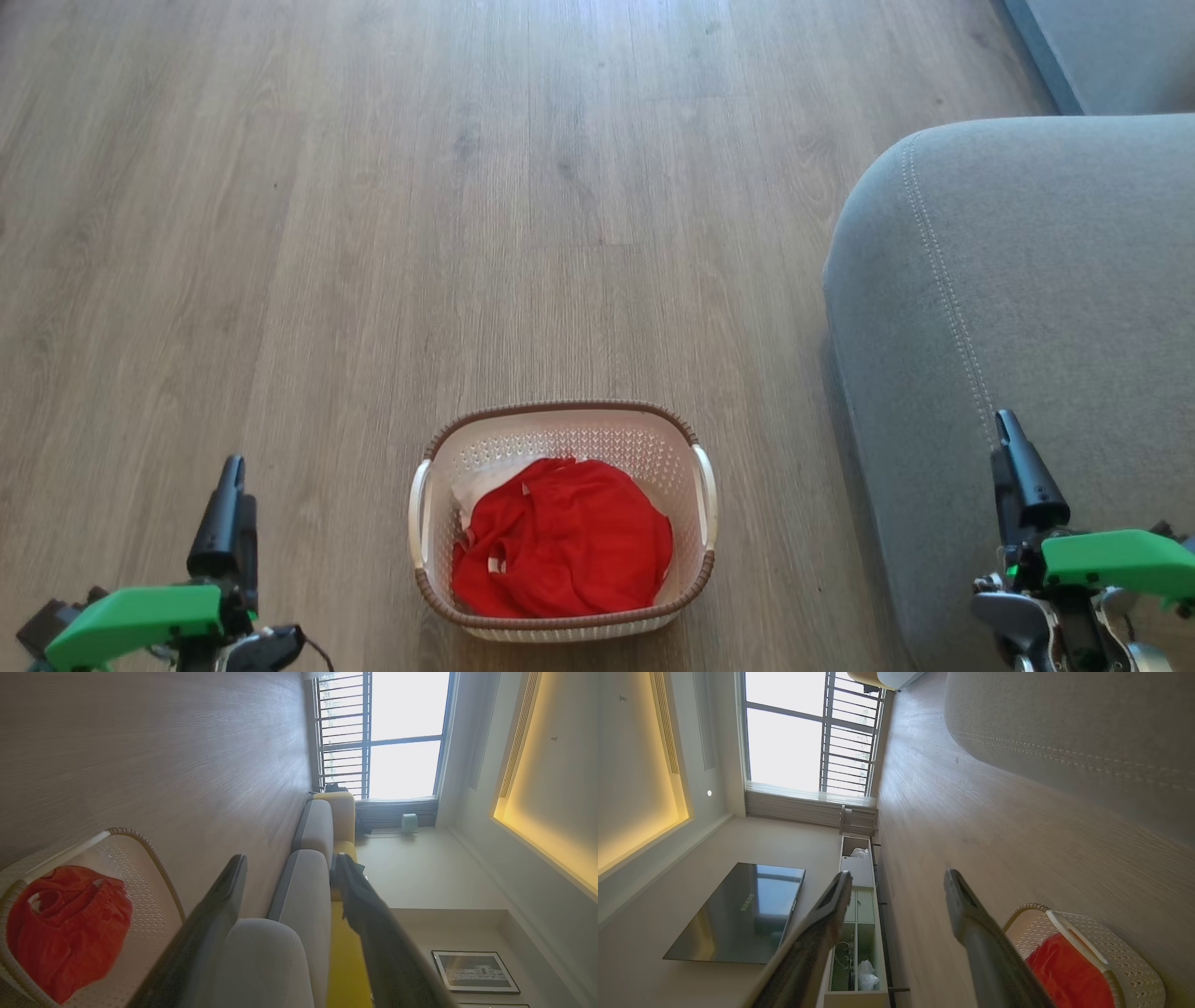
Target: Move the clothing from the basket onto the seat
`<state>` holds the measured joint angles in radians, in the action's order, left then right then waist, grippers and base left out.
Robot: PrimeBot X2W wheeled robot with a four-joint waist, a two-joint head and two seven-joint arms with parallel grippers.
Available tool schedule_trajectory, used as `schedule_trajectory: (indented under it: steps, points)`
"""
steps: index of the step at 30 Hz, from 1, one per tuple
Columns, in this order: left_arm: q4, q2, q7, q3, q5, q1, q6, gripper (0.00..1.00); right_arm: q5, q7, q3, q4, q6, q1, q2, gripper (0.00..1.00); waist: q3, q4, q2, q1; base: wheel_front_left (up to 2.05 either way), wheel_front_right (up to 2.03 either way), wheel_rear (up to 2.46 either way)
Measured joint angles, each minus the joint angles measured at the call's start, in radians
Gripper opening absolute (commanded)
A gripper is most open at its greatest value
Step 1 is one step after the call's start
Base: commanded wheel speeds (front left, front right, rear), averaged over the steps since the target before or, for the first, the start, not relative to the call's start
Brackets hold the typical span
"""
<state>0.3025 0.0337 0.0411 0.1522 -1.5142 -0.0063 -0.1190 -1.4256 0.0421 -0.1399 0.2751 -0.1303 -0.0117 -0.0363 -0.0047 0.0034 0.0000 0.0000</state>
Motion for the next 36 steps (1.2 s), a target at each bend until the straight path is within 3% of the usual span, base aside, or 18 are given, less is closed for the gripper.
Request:
schedule_trajectory:
  steps: [13,19,27,32,36]
  points:
    - [-0.11,0.0,-0.034,0.011,0.173,-0.014,0.002,1.0,0.216,-0.039,0.022,-0.094,0.0,-0.026,0.0,1.0,-0.001,0.007,0.0,0.0,0.0,0.0,0.0]
    - [-0.175,0.0,-0.053,-0.018,0.271,-0.014,0.056,1.0,0.311,-0.054,0.031,-0.127,0.0,-0.027,0.0,1.0,-0.003,0.009,0.0,0.0,0.0,0.0,0.0]
    - [-0.281,0.0,-0.079,-0.061,0.45,-0.014,0.166,1.0,0.491,-0.079,0.078,-0.18,0.0,-0.044,-0.002,1.0,-0.002,0.014,0.0,0.0,0.0,0.0,0.0]
    - [-0.319,0.001,-0.089,-0.134,0.579,-0.014,0.182,1.0,0.57,-0.097,0.093,-0.203,0.0,-0.044,-0.009,1.0,-0.005,0.02,0.0,0.0,0.0,0.0,0.0]
    - [-0.332,0.002,-0.105,-0.179,0.661,-0.014,0.219,1.0,0.633,-0.106,0.117,-0.216,0.0,-0.044,-0.023,1.0,-0.008,0.023,0.0,0.0,0.0,0.0,0.0]
